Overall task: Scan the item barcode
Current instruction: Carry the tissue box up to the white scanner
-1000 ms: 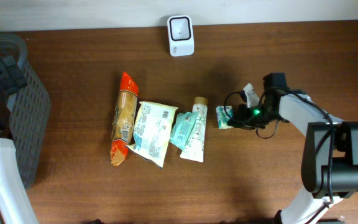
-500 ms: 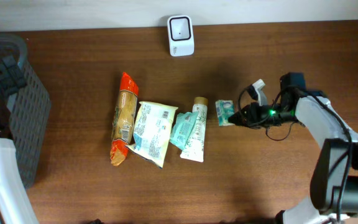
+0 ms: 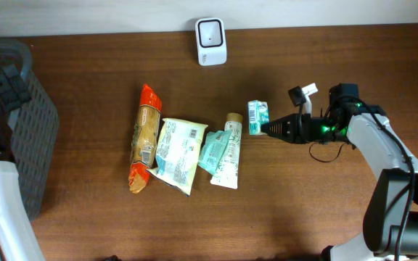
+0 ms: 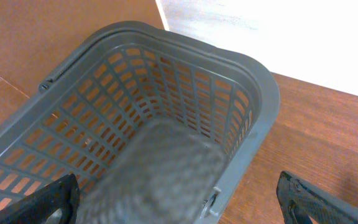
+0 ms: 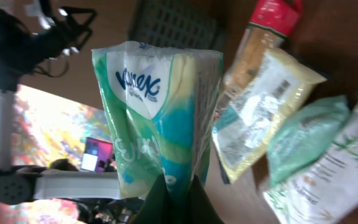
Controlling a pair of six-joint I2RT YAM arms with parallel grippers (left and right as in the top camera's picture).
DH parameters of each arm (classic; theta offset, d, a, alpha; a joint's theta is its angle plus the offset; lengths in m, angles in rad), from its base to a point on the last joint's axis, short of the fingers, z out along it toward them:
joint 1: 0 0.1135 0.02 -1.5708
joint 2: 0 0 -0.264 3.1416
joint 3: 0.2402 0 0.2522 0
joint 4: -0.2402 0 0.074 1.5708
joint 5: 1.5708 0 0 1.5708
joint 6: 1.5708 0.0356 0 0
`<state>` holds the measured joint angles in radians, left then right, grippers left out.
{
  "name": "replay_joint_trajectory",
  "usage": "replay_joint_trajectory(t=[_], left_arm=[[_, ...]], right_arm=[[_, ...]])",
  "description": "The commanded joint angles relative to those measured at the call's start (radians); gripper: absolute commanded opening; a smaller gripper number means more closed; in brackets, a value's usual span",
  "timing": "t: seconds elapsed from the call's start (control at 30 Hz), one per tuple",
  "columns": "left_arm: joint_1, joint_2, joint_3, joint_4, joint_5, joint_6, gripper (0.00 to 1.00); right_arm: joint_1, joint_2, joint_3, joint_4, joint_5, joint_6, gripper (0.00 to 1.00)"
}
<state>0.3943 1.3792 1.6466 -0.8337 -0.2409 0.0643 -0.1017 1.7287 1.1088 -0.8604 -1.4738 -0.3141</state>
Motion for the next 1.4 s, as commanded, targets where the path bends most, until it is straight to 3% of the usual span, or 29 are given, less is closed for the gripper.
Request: replay_joint_trajectory(t=[0.0, 0.2, 0.53, 0.8, 0.93, 1.1, 1.27, 1.37], left_arm=[[0.002, 0.000, 0.006, 0.002, -0.007, 0.013, 0.99], [0.002, 0.000, 0.006, 0.002, -0.007, 0.013, 0.99], [0.002, 0.000, 0.006, 0.001, -0.007, 0.013, 0.99], [0.002, 0.000, 0.006, 0.002, -0.007, 0.013, 0.99], [0.002, 0.000, 0.006, 0.001, -0.007, 0.013, 0.99], [0.002, 0.000, 0.006, 0.001, -0.007, 0.013, 0.99], [0.002, 0.000, 0.006, 0.001, -0.007, 0.013, 0.99], [0.002, 0.000, 0.006, 0.001, -0.007, 0.013, 0.99]], right_arm=[[0.038, -0.032, 0.010, -0.004, -0.078, 0.000, 0.04], [0.130, -0.032, 0.084, 0.005, -0.078, 0.037, 0.04], [0.200, -0.032, 0.369, 0.027, -0.077, 0.296, 0.04], [0.277, -0.032, 0.375, 0.476, 0.014, 0.718, 0.04], [0.291, -0.032, 0.374, 0.510, 0.221, 0.723, 0.04], [0.381, -0.032, 0.405, 0.296, 0.635, 0.578, 0.04], [0.478, -0.005, 0.646, 0.017, 0.998, 0.447, 0.04], [0.490, 0.043, 0.795, -0.034, 1.109, 0.414, 0.04]])
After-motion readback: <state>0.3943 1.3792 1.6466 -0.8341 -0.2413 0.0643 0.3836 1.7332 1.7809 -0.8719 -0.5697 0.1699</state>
